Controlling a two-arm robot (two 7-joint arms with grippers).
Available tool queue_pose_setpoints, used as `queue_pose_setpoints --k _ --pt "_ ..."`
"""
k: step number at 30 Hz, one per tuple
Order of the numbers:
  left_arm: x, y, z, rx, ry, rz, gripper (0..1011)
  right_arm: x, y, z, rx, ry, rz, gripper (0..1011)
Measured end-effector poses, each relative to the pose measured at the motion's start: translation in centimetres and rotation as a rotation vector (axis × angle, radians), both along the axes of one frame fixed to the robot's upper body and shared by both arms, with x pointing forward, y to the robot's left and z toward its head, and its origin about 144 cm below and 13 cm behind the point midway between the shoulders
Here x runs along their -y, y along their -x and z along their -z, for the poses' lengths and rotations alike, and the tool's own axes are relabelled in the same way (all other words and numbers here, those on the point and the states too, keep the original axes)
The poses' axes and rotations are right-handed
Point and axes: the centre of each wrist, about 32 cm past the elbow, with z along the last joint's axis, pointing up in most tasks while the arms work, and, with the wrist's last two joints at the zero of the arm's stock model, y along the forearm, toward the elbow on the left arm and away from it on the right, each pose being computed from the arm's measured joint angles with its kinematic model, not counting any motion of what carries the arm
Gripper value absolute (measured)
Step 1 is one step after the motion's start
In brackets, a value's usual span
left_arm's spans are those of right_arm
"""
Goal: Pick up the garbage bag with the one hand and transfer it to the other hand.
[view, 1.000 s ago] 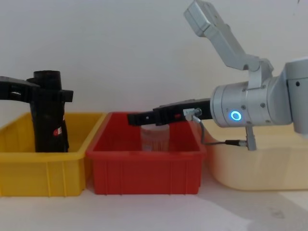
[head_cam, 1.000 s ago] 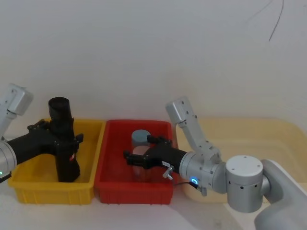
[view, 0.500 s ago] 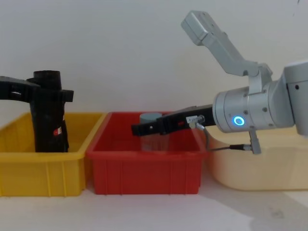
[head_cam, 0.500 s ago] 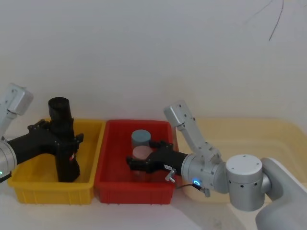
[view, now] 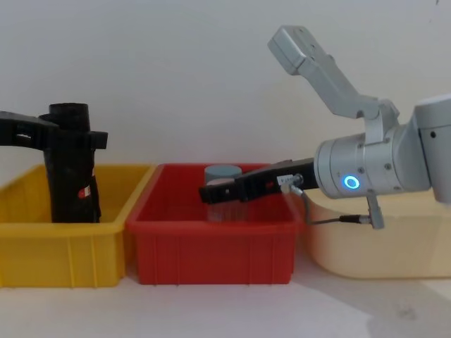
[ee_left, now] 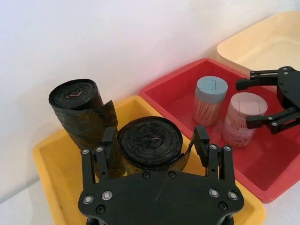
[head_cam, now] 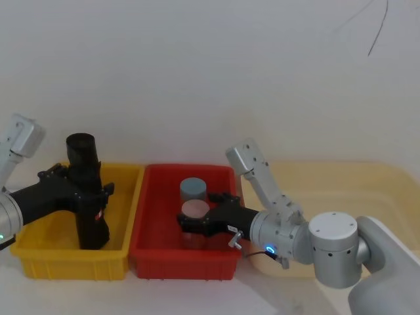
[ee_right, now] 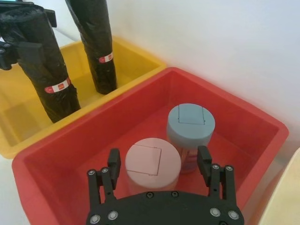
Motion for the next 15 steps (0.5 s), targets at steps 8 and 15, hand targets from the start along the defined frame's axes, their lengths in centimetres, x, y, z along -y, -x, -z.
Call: queue_pose_setpoints --k 8,15 --pt "0.0 0.0 0.0 0.0 0.0 0.0 1002 0.01 -0.24 0.27 -0.002 0.004 0.006 1002" --pt "0.0 0.0 -0.01 0.0 0.0 0.0 1002 -0.01 -0.35 0.37 -0.002 0.005 0.007 955"
